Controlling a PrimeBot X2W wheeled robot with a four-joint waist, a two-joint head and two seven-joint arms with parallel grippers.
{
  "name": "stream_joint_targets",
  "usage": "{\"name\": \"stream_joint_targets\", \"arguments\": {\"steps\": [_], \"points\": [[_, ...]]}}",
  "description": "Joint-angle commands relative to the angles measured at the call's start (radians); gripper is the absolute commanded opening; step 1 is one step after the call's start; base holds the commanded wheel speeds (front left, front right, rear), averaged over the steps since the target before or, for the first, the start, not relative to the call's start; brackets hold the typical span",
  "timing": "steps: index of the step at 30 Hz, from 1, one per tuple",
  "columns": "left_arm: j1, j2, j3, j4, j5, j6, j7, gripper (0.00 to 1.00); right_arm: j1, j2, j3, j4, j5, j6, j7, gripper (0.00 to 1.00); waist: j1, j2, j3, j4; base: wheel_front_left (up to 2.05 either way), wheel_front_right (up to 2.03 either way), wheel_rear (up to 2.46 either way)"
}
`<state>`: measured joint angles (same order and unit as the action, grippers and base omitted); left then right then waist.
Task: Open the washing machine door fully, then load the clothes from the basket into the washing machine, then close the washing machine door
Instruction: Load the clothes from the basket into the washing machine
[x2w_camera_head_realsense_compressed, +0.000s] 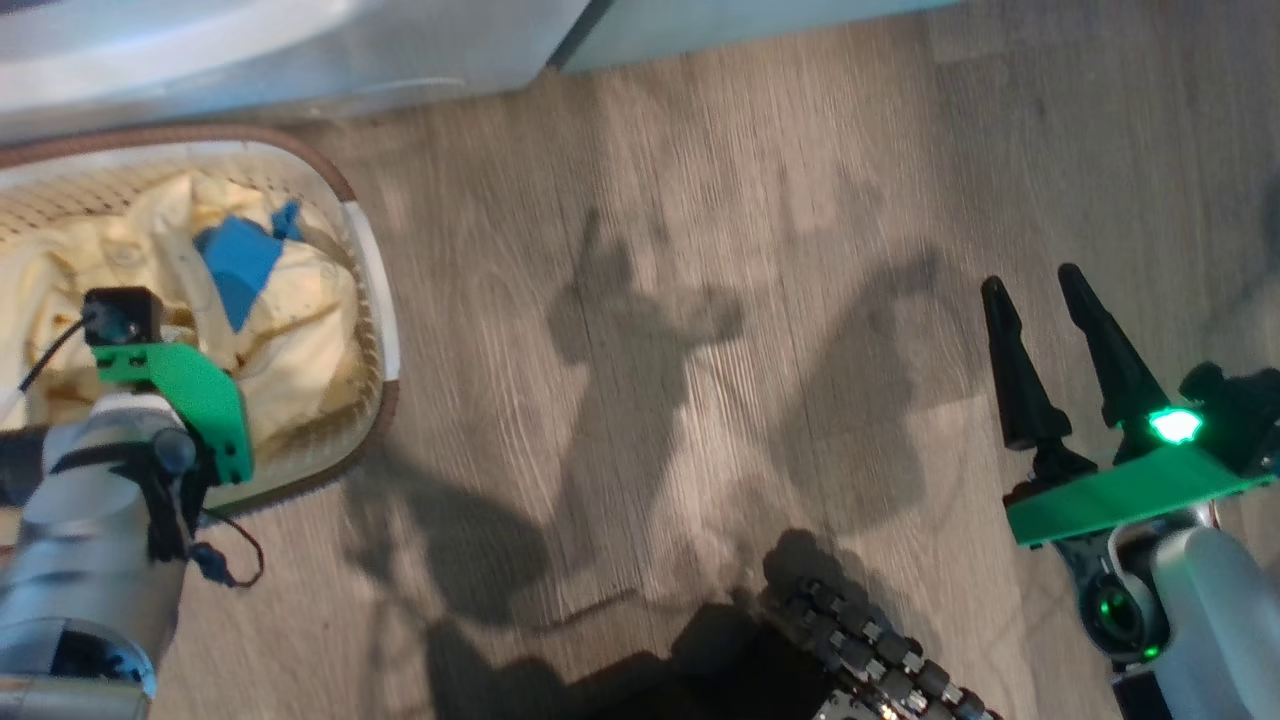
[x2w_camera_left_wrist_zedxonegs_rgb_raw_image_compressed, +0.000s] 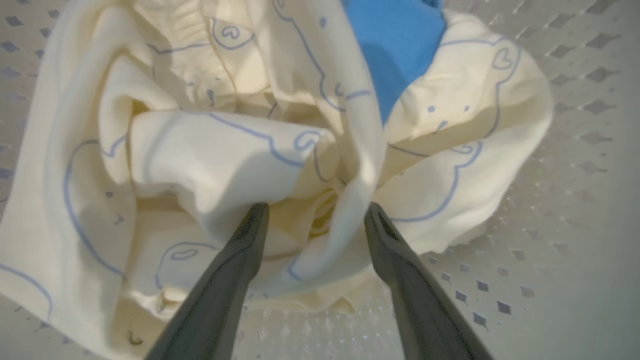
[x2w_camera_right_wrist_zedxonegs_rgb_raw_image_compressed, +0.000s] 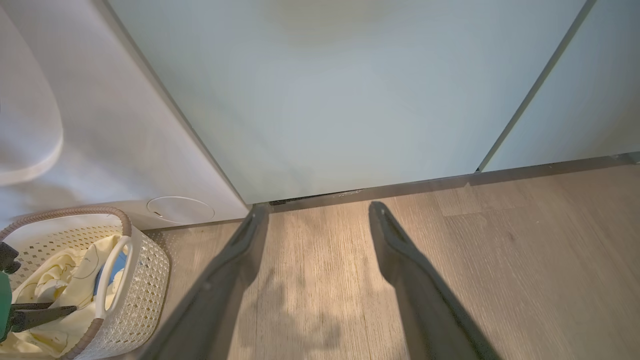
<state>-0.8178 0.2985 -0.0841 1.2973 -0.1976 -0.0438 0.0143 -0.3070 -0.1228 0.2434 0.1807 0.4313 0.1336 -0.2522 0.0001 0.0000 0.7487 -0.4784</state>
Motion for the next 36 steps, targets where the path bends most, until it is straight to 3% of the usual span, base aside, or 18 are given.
{"name": "stream_joint_targets", "arguments": {"steps": [1, 12, 14, 16, 24, 36], "points": [[-0.002, 0.044, 0.009, -0.007, 0.008, 0.008, 0.005, 1.00, 0.003, -0.009, 0.014, -0.026, 0.009, -0.003, -0.010, 1.00, -0.0001, 0.0000, 0.030, -0.012, 0.00, 0.00, 0.00], [-0.067, 0.084, 0.001, -0.007, 0.004, 0.067, 0.030, 1.00, -0.022, 0.003, 0.029, -0.023, 0.016, -0.003, -0.010, 1.00, -0.0001, 0.0000, 0.106, -0.021, 0.00, 0.00, 0.00], [-0.072, 0.084, -0.002, -0.007, 0.002, 0.065, 0.029, 0.41, -0.027, 0.001, 0.028, -0.021, 0.017, -0.003, -0.010, 1.00, -0.0001, 0.0000, 0.110, -0.018, 0.00, 0.00, 0.00], [-0.072, 0.082, -0.004, -0.007, -0.002, 0.061, 0.027, 0.00, -0.030, -0.001, 0.026, -0.019, 0.016, -0.003, -0.010, 1.00, -0.0001, 0.0000, 0.110, -0.015, 0.00, 0.00, 0.00], [-0.036, 0.037, -0.001, -0.007, -0.031, 0.043, -0.022, 0.00, -0.022, -0.009, 0.014, -0.013, 0.004, -0.003, -0.010, 1.00, -0.0001, 0.0000, 0.046, 0.017, 0.00, 0.00, 0.00], [0.063, -0.066, 0.001, -0.007, -0.080, -0.014, -0.136, 0.00, 0.034, -0.043, -0.008, 0.001, -0.006, -0.003, -0.010, 1.00, -0.0001, 0.0000, -0.172, 0.099, 0.00, 0.00, 0.00]]}}
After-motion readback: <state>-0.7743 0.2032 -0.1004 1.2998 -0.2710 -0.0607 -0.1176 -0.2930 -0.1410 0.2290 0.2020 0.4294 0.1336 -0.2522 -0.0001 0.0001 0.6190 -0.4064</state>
